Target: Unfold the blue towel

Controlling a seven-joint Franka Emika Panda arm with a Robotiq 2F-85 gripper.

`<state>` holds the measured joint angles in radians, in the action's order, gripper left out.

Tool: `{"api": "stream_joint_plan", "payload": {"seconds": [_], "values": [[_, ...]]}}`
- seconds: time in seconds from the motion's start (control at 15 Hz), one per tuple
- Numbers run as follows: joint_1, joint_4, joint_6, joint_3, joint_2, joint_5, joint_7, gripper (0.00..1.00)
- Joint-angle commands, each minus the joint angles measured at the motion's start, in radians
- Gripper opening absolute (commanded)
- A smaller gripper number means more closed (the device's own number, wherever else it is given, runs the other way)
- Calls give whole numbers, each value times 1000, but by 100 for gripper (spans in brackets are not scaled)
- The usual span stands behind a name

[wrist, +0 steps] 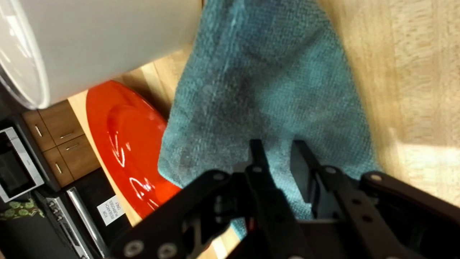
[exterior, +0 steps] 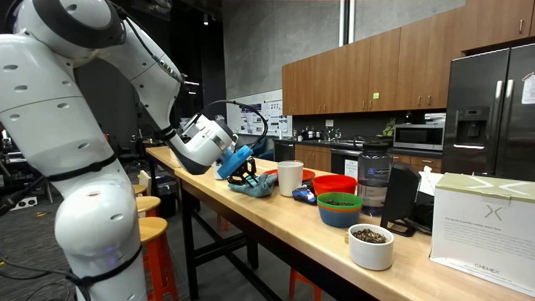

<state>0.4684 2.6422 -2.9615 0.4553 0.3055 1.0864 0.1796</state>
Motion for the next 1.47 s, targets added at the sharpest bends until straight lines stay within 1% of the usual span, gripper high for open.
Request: {"api": "stream_joint_plan", "payload": {"seconds": [0.0, 0.33, 0.4, 0.47, 0.53, 0.73, 0.93, 1.07, 1.4], "values": [[0, 0, 0, 0, 0, 0, 0, 27], [0, 0, 0, 0, 0, 0, 0, 27], [0, 0, 0, 0, 0, 0, 0, 52], [-4, 0, 1, -3, -3, -10, -5, 52], [-8, 0, 2, -6, -6, -17, -11, 56], [-10, -8, 1, -10, -9, -26, -17, 75], [-10, -14, -3, -10, -4, -33, -16, 97], [-10, -19, -4, -9, 0, -32, -16, 100], [-4, -44, -15, -1, 9, -12, 0, 100]]}}
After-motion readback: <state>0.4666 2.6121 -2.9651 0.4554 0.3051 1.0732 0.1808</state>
